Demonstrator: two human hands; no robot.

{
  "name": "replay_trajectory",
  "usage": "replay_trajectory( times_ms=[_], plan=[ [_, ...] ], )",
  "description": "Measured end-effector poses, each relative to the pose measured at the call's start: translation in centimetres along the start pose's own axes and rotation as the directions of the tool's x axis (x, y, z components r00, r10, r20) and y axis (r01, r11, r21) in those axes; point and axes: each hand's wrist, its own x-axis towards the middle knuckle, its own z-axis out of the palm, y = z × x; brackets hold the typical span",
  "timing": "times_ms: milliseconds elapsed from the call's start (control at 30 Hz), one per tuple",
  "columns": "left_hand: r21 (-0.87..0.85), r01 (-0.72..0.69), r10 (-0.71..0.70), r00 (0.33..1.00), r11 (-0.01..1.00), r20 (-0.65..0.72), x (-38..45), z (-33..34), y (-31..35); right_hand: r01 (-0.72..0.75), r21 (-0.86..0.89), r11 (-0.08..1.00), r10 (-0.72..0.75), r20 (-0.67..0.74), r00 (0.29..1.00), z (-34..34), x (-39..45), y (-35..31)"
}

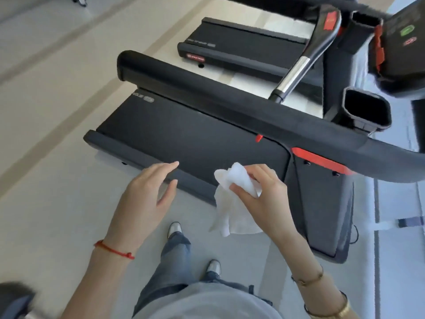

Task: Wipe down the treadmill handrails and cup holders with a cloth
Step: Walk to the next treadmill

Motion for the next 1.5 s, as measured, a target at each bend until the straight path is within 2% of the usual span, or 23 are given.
replay_trajectory(
  times_ms=[133,267,400,533,767,1000,1267,1500],
  plan=[
    [0.022,0.135,-0.134,0.989,0.991,-0.055,-1.9,-2.7,-4.7,0.106,0.013,0.994,-0.107,0.163,0.981,5.7,2.4,-3.3],
    [0.051,0.274,-0.264,0.953,0.960,-0.151,-2.9,-6.2,-10.5,0.225,0.016,0.974,-0.220,0.288,0.932,12.7,5.8,-7.4],
    [0.071,0.376,-0.351,0.906,0.924,-0.236,-2.9,-10.8,-17.2,0.321,0.045,0.946,-0.316,0.347,0.883,20.3,9.2,-12.7],
    [0.078,0.451,-0.412,0.862,0.889,-0.294,-2.4,-16.1,-23.6,0.345,0.112,0.932,-0.361,0.382,0.851,27.3,12.0,-18.8],
    [0.109,0.512,-0.454,0.826,0.852,-0.333,-0.2,-23.9,-34.1,0.356,0.187,0.916,-0.402,0.405,0.821,37.4,16.2,-28.1],
    [0.055,0.542,-0.497,0.803,0.839,-0.329,5.8,-29.2,-43.0,0.344,0.194,0.919,-0.394,0.417,0.819,45.5,23.1,-34.1],
    [0.039,0.554,-0.507,0.785,0.831,-0.357,17.8,-36.0,-55.6,0.339,0.174,0.924,-0.381,0.417,0.825,56.7,36.8,-41.5],
    [0.080,0.521,-0.461,0.808,0.850,-0.366,29.2,-43.8,-65.5,0.373,0.169,0.912,-0.410,0.365,0.836,65.5,49.6,-49.7]
  ],
)
